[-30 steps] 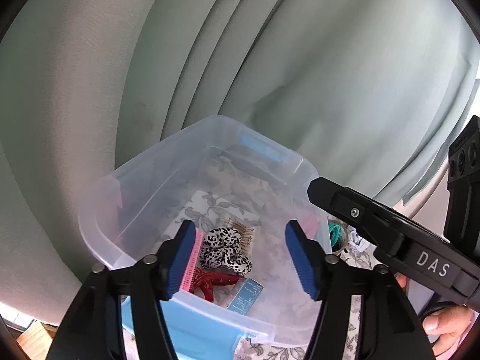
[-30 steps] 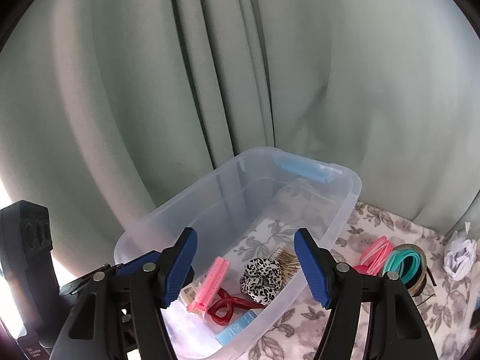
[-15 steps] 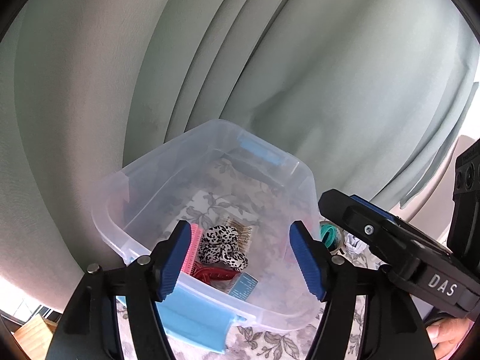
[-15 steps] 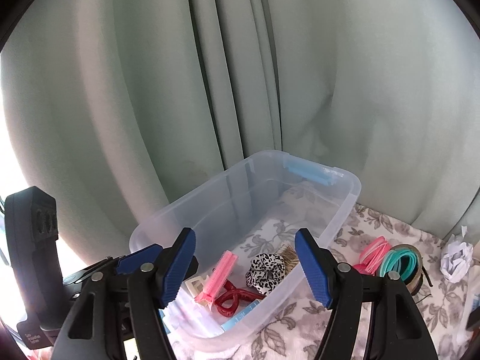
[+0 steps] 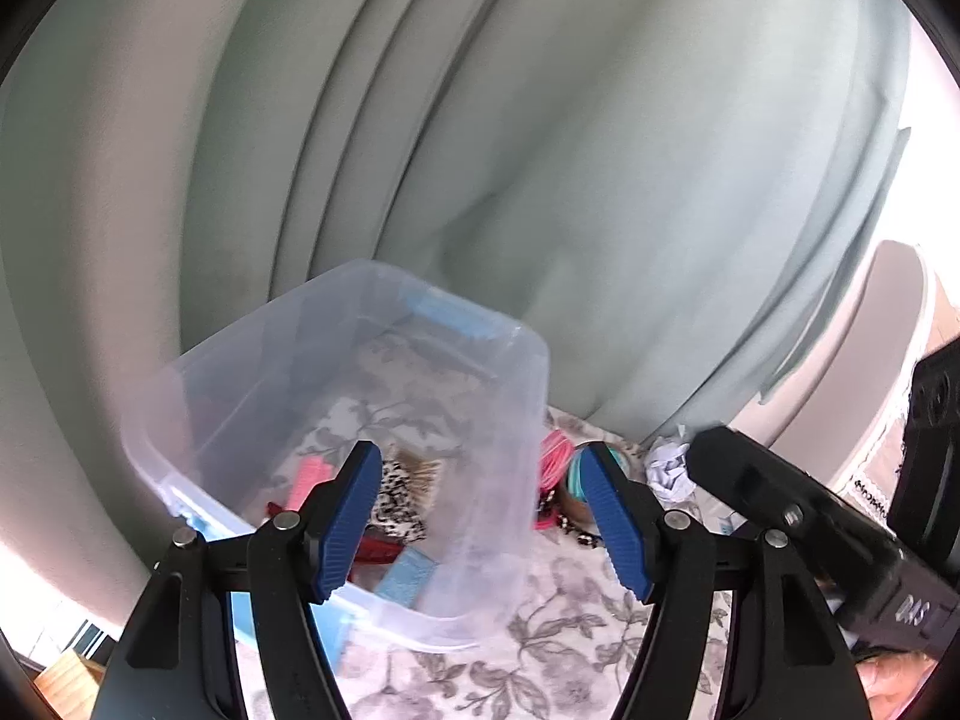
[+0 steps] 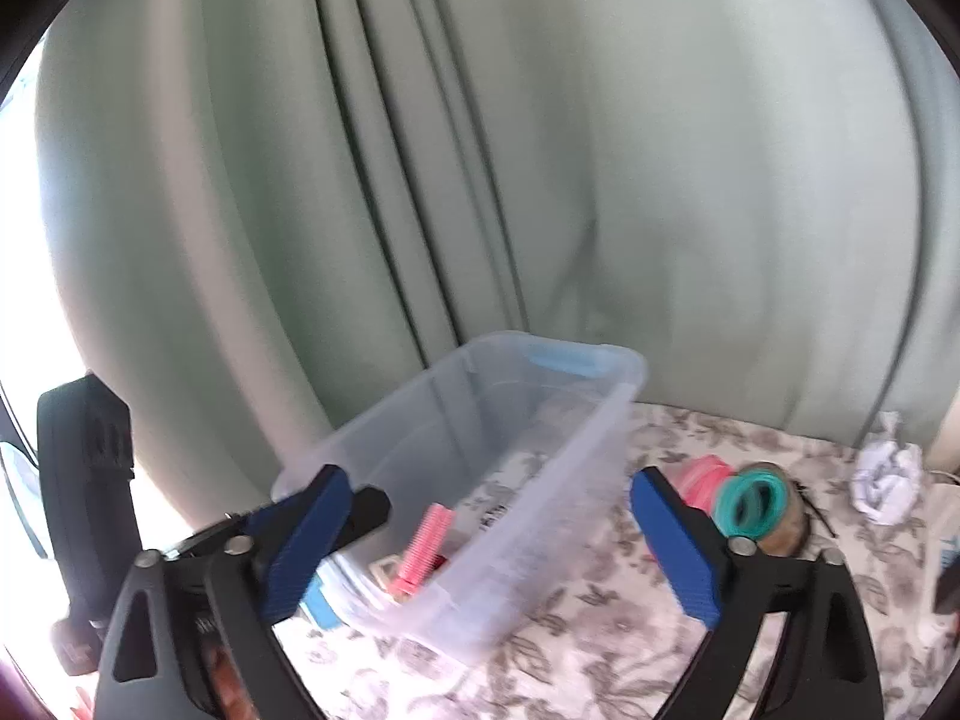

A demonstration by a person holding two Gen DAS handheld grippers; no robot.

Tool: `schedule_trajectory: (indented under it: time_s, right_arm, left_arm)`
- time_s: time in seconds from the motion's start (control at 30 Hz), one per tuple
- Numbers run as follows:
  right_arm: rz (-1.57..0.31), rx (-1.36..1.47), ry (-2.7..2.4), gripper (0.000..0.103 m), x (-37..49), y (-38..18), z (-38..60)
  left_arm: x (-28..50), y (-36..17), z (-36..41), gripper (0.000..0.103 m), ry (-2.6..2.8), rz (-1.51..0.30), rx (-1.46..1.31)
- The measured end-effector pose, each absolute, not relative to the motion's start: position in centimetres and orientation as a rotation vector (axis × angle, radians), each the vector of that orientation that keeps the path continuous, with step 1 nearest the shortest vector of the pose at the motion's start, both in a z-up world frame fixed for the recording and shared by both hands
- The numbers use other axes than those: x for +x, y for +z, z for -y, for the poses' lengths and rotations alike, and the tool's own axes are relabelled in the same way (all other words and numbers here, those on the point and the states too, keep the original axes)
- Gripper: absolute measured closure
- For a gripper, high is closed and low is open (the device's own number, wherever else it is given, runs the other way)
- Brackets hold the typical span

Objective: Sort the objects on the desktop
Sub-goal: 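Move both tools back toward the packing tape roll and hair ties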

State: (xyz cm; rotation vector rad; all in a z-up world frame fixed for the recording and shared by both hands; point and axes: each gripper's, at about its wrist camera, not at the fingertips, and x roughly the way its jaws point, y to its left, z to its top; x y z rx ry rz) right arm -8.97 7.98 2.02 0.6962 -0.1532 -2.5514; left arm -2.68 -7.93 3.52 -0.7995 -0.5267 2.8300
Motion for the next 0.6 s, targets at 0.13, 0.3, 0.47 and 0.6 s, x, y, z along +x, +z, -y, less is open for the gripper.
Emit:
schedule_trajectory:
  time_s: [0.13,0.3,0.47,0.6]
  right_arm:
    - [0.223,0.652,-2.617,0.002,-7.3,1.6,-11.0]
    - [0.393,0.667,-2.709,0.002,-6.5,0.6,-15.8]
    - [0.532,0.714,-2.665,0.002,-6.3,-1.0,-19.3]
    - [0.643,0.690,-2.666,0.000,-5.7,-2.9,-22.2]
  left_arm:
    - [-2.6,3.8,5.9,0.033,2.819,0.474,-0.775]
    - [-2.9,3.3,2.3,0.033,2.761,0.386,-0.792]
    - [-3.1,2.8,-1.3,0.033,2.744,0.261,-0.801]
    - [-3.2,2.2,-3.4,0.032,2.719,0.198,-0.816]
